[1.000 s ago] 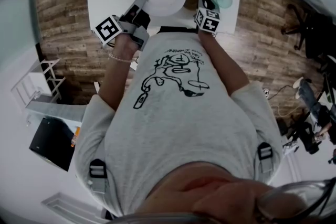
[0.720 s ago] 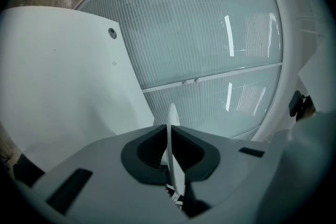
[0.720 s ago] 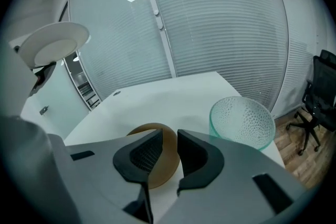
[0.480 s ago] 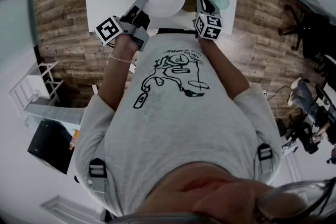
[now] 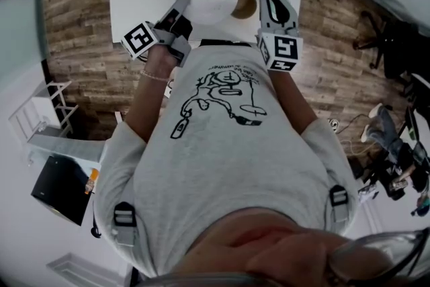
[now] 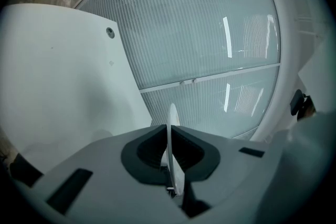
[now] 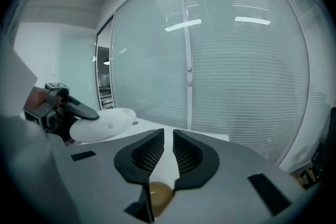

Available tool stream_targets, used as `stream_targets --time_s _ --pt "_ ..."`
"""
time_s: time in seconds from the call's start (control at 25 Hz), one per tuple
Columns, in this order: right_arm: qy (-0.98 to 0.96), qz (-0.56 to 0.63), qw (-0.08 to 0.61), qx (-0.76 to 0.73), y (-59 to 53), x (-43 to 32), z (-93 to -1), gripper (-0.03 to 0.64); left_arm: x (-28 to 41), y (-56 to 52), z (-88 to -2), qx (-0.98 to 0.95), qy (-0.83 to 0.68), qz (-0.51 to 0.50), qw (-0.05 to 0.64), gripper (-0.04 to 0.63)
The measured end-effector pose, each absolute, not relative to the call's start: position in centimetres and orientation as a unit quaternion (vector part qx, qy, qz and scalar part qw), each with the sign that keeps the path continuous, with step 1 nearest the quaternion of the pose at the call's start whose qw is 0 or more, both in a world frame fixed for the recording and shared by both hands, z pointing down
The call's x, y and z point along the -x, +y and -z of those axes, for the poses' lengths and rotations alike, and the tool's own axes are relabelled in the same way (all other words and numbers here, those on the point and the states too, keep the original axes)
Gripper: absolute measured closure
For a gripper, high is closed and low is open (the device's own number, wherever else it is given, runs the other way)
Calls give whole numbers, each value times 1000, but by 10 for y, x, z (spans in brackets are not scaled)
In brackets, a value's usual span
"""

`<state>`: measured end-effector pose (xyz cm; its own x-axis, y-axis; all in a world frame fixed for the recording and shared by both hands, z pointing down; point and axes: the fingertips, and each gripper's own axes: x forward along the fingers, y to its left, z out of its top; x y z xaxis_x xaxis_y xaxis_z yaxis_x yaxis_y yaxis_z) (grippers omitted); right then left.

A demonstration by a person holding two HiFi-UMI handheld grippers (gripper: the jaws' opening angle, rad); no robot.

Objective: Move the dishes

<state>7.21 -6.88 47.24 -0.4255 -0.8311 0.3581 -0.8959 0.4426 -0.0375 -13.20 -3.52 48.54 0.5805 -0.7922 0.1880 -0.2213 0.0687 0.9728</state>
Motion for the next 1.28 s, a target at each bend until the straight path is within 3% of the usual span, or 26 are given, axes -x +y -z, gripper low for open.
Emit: stream_targets --time_s 0.52,1.28 --pt "-865 -55 108 -488 -60 -69 -354 543 130 -33 -484 -640 -399 240 612 577" --pt "-878 -65 99 -463 -59 -69 -351 554 138 -30 -531 -620 -430 216 619 577"
